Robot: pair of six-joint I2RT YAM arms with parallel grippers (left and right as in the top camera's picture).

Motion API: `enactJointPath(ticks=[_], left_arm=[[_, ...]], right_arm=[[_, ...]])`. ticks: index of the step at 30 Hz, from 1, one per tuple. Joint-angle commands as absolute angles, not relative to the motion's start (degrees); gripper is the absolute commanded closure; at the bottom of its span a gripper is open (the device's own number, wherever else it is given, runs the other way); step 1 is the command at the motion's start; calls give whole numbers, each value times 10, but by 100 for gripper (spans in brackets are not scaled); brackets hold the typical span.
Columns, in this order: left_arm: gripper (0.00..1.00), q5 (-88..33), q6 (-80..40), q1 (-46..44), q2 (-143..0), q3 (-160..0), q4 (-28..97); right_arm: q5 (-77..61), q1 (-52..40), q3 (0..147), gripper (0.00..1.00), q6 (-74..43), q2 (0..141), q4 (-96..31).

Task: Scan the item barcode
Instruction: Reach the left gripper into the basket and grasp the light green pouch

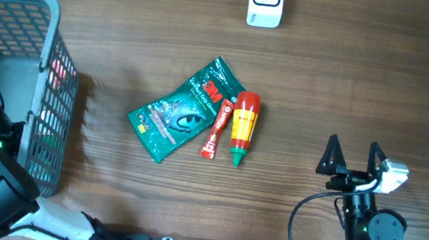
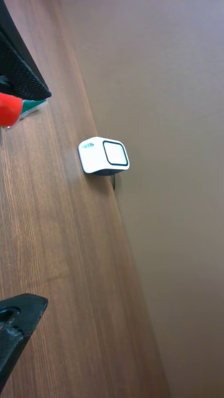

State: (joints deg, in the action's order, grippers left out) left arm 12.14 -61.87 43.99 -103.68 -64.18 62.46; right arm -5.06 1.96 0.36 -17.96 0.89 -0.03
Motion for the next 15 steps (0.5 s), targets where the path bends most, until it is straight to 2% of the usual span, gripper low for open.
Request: enactJointPath(ticks=[1, 15], left_arm=[[96, 118, -620, 443, -1084, -598, 601], [96, 105, -619, 441, -868, -812, 714]], right_arm=[[-44, 17, 3, 0, -182, 3, 1], [-44, 17, 3, 0, -182, 3, 1]])
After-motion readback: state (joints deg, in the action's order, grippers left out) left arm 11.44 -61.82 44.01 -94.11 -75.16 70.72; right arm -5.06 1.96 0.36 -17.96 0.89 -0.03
